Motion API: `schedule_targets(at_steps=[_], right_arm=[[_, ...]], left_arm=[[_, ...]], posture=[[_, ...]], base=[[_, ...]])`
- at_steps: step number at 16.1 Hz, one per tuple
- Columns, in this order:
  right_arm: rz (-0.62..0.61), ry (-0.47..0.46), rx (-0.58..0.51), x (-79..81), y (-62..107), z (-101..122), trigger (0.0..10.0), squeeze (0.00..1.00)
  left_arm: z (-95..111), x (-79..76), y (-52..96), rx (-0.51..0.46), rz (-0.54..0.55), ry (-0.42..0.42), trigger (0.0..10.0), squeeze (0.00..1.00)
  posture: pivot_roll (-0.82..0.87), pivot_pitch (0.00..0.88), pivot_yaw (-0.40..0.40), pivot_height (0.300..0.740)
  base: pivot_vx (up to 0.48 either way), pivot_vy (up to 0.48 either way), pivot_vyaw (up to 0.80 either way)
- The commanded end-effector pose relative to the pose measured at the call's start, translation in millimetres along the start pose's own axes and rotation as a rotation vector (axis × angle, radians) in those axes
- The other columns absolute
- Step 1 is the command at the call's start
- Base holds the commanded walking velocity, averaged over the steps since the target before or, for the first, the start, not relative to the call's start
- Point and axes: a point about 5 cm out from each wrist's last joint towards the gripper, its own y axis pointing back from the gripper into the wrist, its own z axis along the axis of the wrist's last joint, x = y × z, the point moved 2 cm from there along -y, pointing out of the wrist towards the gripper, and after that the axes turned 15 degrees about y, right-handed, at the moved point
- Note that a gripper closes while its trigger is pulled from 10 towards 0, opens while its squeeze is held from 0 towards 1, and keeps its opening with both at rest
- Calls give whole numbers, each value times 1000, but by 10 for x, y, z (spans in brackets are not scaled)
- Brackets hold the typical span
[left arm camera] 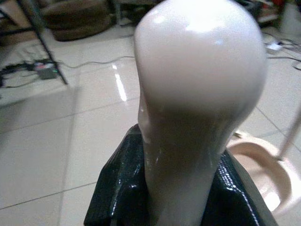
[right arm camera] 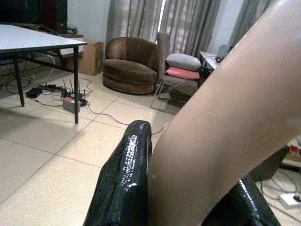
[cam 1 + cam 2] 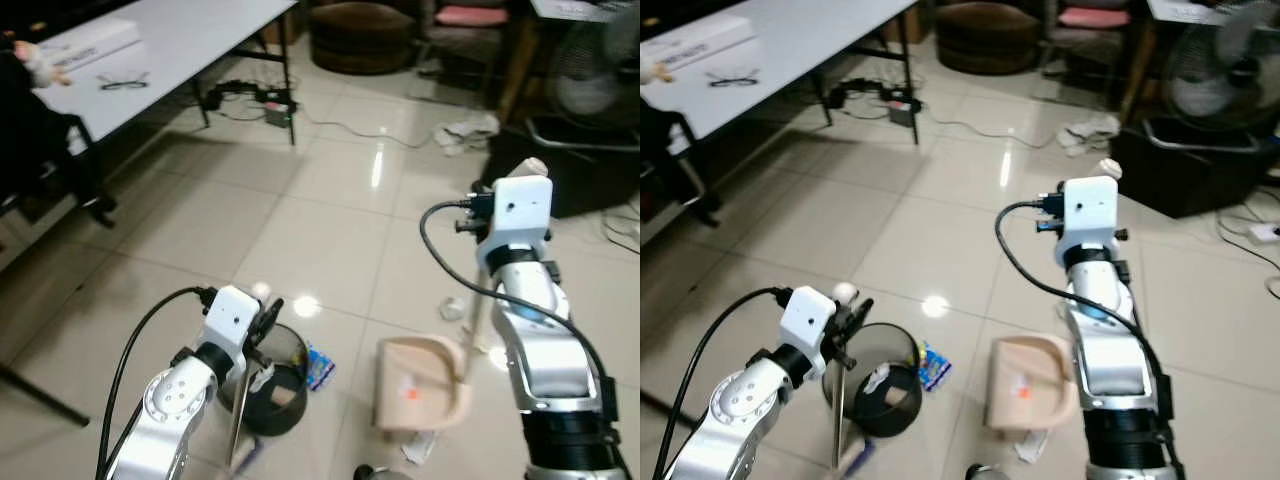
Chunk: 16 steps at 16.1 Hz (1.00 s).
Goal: Sweep floor
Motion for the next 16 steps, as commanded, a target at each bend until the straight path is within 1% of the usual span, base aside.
schedule_targets(at_steps=[1, 6, 10, 14, 16], right_arm=[[-13, 6, -40, -37, -8, 104, 10000, 0], [-20, 3, -29, -43, 12, 71, 10000, 0], [-2, -9, -21, 32, 41, 70, 10000, 0], [8, -16, -18, 67, 38, 75, 10000, 0], [12, -15, -15, 70, 37, 70, 10000, 0]], left_arm=[[12, -41, 0, 10, -33, -10, 10000, 0], [68, -75, 6, -6, -45, -9, 10000, 0], [172, -147, 15, -29, -56, -6, 10000, 0], [251, -134, 13, -65, -44, 4, 10000, 0], [248, -123, 17, -64, -39, 6, 10000, 0]], posture=[[-51, 0, 51, 740], [-55, 0, 53, 740], [-55, 0, 52, 740], [-52, 0, 46, 740], [-49, 0, 38, 740]], base=[[0, 0, -800], [0, 0, -800], [0, 0, -800], [0, 0, -800], [0, 0, -800]])
